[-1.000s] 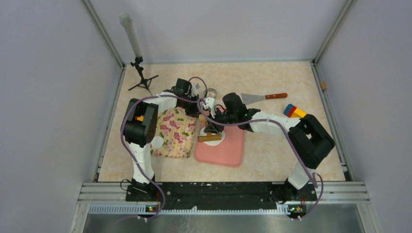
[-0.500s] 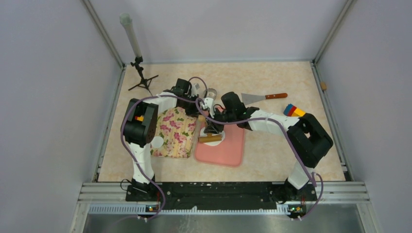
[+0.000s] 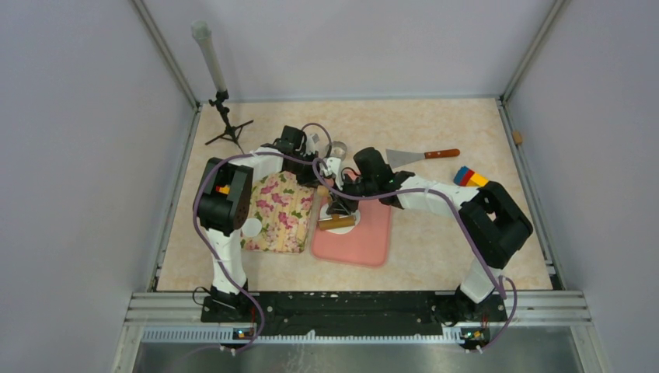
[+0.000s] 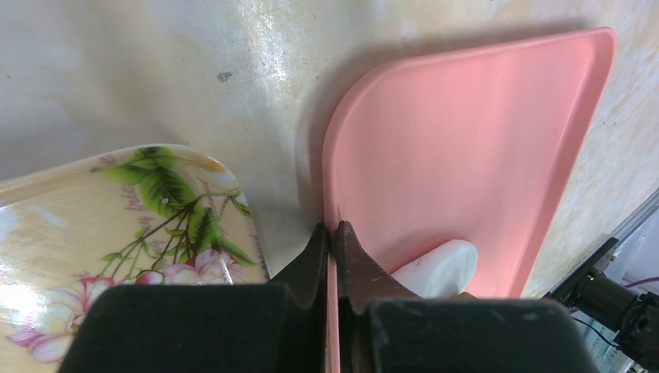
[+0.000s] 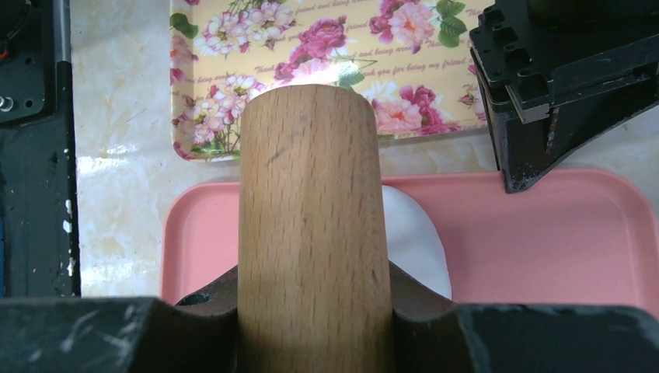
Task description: Roll out the dumpling wrappers from the dough
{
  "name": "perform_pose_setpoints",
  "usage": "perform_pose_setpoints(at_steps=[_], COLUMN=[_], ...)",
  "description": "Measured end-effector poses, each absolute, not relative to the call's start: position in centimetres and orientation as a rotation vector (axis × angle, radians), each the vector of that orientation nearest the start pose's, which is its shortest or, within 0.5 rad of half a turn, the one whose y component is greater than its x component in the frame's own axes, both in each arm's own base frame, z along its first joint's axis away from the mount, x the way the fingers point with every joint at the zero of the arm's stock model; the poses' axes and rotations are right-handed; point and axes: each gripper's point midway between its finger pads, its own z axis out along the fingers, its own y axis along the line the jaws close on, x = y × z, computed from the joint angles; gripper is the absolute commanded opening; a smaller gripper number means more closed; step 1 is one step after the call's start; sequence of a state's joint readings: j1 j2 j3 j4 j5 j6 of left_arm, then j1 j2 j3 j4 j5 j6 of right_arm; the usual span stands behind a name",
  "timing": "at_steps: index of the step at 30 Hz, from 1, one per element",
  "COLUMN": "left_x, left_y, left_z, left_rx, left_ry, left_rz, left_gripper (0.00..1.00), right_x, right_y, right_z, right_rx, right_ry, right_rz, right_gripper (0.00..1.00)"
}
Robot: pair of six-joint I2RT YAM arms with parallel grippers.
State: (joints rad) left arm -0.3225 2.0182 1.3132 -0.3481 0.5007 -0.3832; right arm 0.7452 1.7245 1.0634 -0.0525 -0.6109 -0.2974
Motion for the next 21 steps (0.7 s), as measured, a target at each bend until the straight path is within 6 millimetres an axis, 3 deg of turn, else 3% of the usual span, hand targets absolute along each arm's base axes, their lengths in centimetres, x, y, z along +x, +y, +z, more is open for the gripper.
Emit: perform_pose_setpoints(at_steps=[21], left_x=[38.17], left_y=[-23.1], left_z=[2.78], left_rx=[0.1], left_ry=[2.694], left_rz=[-0.893], left_gripper=[0.0], right_x=[25.32], right_y=[36.1], right_z=[9.24], right_rx=[-1.444], right_ry=[1.802], right_rz=[0.962], right_gripper=[0.0])
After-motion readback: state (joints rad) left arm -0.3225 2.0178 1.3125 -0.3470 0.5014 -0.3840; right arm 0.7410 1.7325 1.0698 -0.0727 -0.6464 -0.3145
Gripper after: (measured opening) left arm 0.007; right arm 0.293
